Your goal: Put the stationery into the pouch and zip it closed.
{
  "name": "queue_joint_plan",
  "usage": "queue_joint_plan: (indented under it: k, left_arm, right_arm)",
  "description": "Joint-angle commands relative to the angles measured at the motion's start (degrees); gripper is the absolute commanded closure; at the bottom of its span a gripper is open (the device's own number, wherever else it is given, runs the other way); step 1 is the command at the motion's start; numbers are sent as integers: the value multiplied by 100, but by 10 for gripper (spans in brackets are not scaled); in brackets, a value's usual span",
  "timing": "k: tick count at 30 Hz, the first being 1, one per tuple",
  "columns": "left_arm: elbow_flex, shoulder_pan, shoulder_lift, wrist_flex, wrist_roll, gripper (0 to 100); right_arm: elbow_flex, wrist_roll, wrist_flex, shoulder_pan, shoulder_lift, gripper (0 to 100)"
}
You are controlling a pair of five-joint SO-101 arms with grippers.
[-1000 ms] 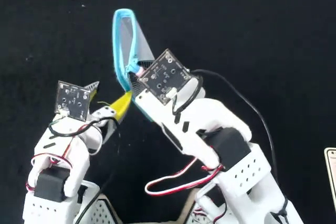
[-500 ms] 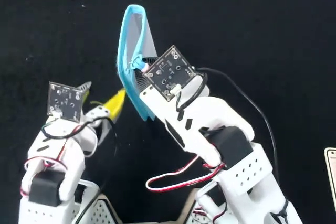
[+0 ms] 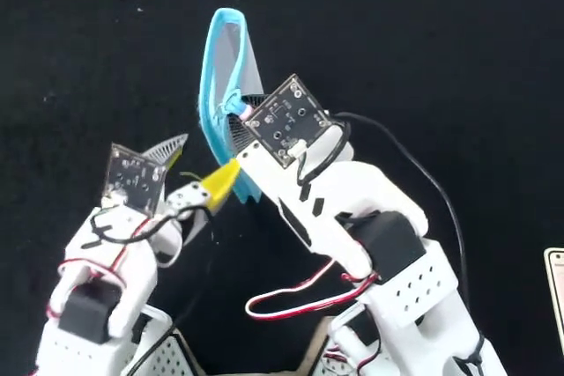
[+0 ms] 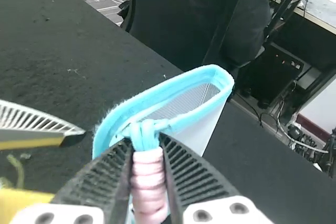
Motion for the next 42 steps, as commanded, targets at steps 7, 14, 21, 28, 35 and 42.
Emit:
queue_joint_plan:
  k: [7, 14, 21, 28, 35, 42]
  left_arm:
    - [655, -66, 9, -1547, -9, 723]
    - [400, -66, 976, -1723, 519, 724]
    - [-593, 338, 1574, -800, 598, 799]
    - [-1437, 655, 1574, 149, 79, 965]
    - [-2352, 655, 1582, 1116, -1240, 971]
    - [-3029, 382, 1582, 2593, -2277, 971]
  right_arm:
    - [145, 62, 114, 105, -690, 988]
    - [655, 26, 79, 105, -1191, 988]
    - [690, 26, 79, 114, -1262, 988]
    - [655, 18, 79, 114, -1262, 988]
    - [655, 18, 79, 114, -1297, 988]
    - [822, 9, 369, 114, -1719, 988]
